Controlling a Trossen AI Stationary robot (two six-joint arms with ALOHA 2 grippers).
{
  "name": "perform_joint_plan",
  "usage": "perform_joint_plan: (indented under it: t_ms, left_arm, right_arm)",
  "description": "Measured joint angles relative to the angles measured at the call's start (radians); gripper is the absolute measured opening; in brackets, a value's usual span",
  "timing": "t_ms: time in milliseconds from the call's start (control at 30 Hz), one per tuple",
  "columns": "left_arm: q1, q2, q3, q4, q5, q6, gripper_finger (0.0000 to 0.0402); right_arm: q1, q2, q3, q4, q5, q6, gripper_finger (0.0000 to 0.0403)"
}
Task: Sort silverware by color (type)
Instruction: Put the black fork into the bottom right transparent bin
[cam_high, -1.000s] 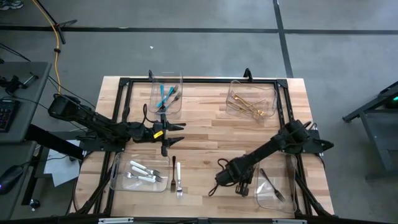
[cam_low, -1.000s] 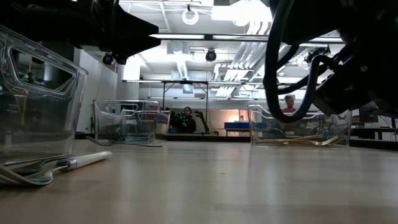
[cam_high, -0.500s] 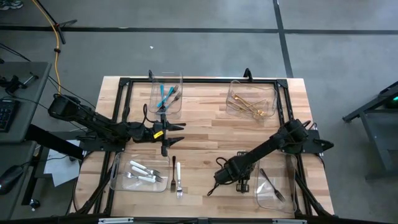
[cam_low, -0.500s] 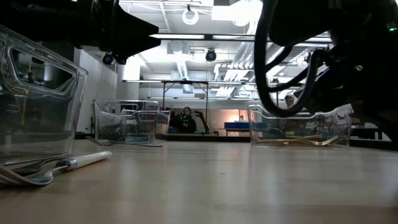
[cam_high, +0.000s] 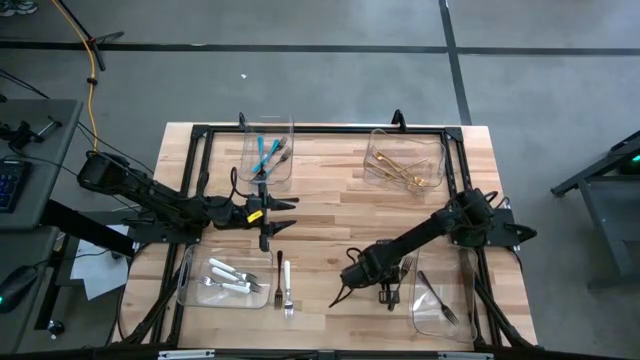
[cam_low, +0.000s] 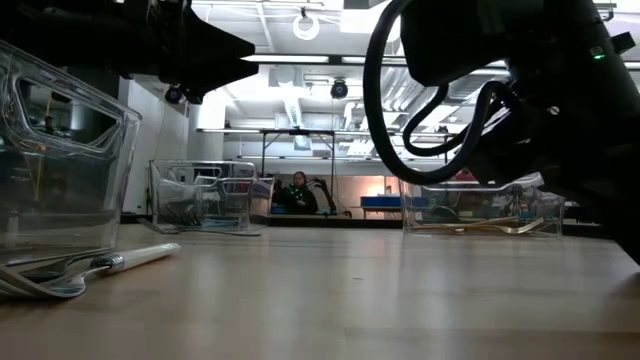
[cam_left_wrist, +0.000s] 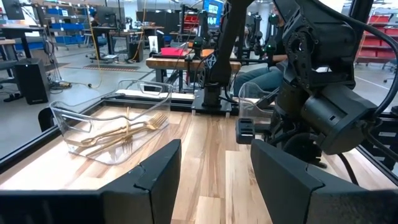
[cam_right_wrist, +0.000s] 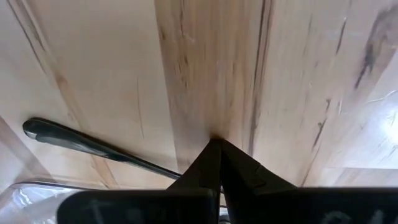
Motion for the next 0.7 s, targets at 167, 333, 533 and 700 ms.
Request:
perform_joint_plan:
  t_ms: [167,333,533,700]
  left_arm:
    - [0.000,0.000,0.000,0.000,0.000,0.000,0.0186]
    - [0.000,0.000,0.000,0.000,0.000,0.000,0.0186]
    - [0.000,0.000,0.000,-0.001,0.000,-0.001,0.0186]
    - [0.000,0.000,0.000,-0.011,0.002,-0.017,0.0186]
  right_arm:
    - [0.000,0.000,0.000,0.002,0.003,-0.015,0.0000]
    - [-0.001,0.008,0.040,-0.043,0.028,-0.028,0.0000]
    - [0.004,0.005,0.140,-0.168,-0.040,0.088,0.0000]
    - [0.004,0.005,0.118,-0.166,-0.232,0.302,0.0000]
